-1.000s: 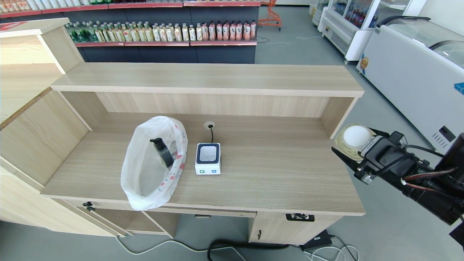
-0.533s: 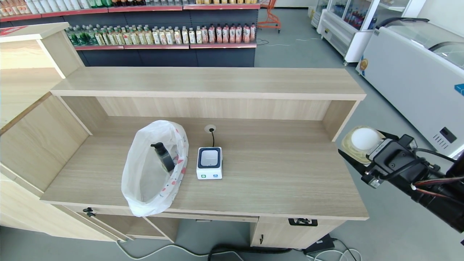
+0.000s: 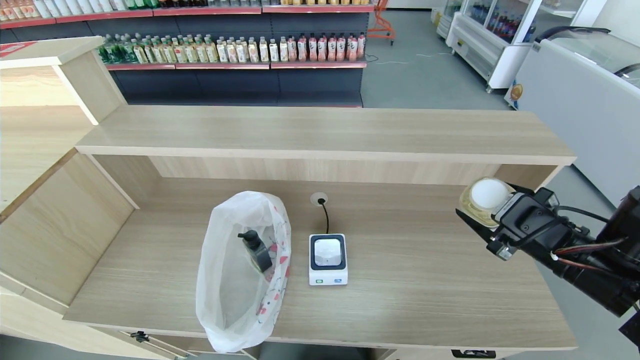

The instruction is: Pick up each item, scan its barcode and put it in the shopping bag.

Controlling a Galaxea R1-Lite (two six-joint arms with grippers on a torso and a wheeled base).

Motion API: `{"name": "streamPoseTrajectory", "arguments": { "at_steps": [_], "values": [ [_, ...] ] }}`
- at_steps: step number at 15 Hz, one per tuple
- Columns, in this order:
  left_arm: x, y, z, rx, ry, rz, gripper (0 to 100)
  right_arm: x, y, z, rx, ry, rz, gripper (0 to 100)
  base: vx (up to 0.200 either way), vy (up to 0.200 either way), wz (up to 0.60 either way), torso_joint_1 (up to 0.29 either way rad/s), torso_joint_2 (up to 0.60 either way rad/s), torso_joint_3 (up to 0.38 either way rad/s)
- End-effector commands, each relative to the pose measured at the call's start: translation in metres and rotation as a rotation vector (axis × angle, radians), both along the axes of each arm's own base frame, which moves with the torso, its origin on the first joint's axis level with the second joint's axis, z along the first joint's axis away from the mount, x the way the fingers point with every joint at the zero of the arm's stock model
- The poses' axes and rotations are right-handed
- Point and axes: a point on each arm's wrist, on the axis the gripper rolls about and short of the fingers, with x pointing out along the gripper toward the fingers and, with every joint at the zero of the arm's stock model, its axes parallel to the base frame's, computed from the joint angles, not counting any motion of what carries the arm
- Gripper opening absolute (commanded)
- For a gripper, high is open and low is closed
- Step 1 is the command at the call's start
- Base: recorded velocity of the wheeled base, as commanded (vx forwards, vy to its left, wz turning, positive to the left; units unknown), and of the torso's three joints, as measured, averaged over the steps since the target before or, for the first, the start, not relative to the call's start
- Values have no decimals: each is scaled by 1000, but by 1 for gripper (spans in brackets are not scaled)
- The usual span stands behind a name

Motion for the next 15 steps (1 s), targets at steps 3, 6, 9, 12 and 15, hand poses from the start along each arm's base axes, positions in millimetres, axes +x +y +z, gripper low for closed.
{"name": "streamPoseTrajectory", "arguments": {
  "at_steps": [3, 6, 9, 12, 15],
  "values": [
    [0, 0, 0, 0, 0, 1, 100, 1, 21, -11, 28, 60, 85, 0, 67, 0, 0, 1, 1, -1],
    [0, 0, 0, 1, 0, -1, 100, -7, 31, -20, 25, 107, 137, 0, 0, 200, 0, 7, 6, 1],
    [0, 0, 0, 1, 0, 1, 100, -22, 38, -33, 2, 169, 187, 0, 0, 67, 0, 1, 1, -1],
    [0, 0, 0, 1, 0, 1, 100, -34, 44, -47, -23, 232, 252, 0, 0, 0, 0, 0, 0, 0],
    [0, 0, 0, 1, 0, -1, 100, -35, 47, -52, -42, 252, 268, 0, 0, 0, 0, 0, 0, 0]
  ]
}}
